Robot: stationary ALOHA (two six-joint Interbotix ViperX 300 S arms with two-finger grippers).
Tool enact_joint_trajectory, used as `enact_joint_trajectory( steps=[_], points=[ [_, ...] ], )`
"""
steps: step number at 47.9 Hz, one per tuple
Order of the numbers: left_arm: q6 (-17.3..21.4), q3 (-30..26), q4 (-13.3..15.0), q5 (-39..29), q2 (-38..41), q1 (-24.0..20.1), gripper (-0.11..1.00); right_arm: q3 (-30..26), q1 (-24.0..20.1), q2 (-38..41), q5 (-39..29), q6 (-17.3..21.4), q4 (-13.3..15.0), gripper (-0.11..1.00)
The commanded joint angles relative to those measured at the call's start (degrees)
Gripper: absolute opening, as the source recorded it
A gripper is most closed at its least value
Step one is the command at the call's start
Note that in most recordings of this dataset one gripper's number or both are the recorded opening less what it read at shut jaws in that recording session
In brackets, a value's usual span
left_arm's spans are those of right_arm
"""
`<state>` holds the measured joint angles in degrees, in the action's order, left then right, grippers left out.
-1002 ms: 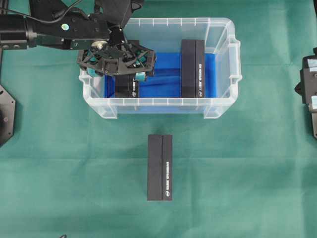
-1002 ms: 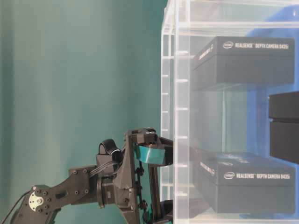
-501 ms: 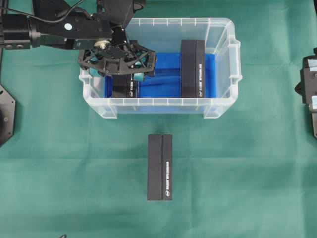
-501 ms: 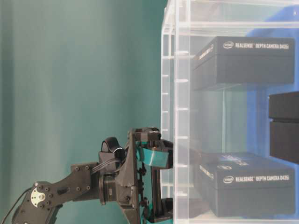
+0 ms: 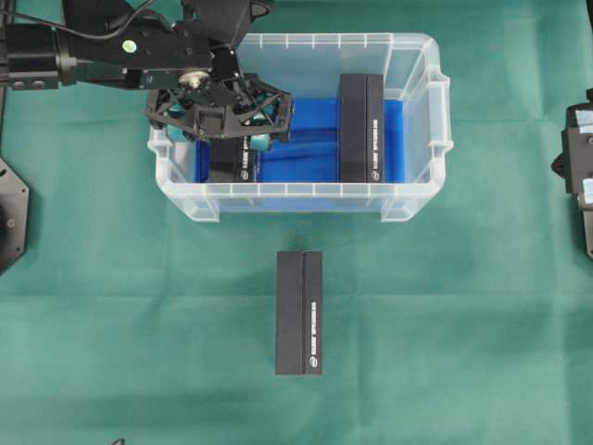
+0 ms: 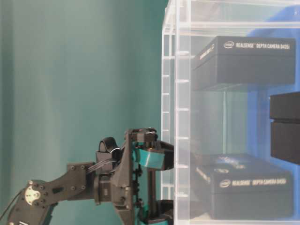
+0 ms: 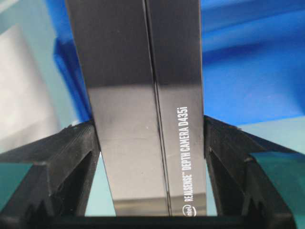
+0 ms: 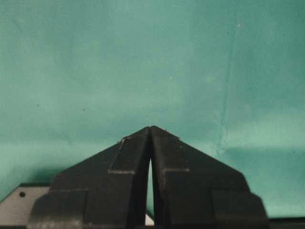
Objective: Take the box out of the case with the left arm.
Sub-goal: 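Lift the left box up out of the case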
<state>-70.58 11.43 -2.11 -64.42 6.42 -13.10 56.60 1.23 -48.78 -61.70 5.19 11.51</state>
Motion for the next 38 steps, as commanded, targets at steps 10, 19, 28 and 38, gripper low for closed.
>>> enact_joint_trajectory(
  steps=[10, 19, 28, 38],
  points=[
    [0.4, -7.8, 0.1, -7.6, -3.8, 0.2, 0.62, -1.3, 0.1, 0.2, 0.2, 0.2, 0.2, 0.07],
    [0.4, -12.7, 0.0, -13.3, -5.2, 0.3, 0.62, -1.3, 0.1, 0.2, 0.1, 0.2, 0.2, 0.07],
    [0.2, -17.1, -0.3, -19.9, -6.9, 0.2, 0.62, -1.2, 0.1, 0.2, 0.1, 0.2, 0.2, 0.07],
    [0.1, -22.1, -0.3, -25.8, -8.2, 0.2, 0.62, -1.2, 0.1, 0.2, 0.2, 0.2, 0.2, 0.07]
  ],
)
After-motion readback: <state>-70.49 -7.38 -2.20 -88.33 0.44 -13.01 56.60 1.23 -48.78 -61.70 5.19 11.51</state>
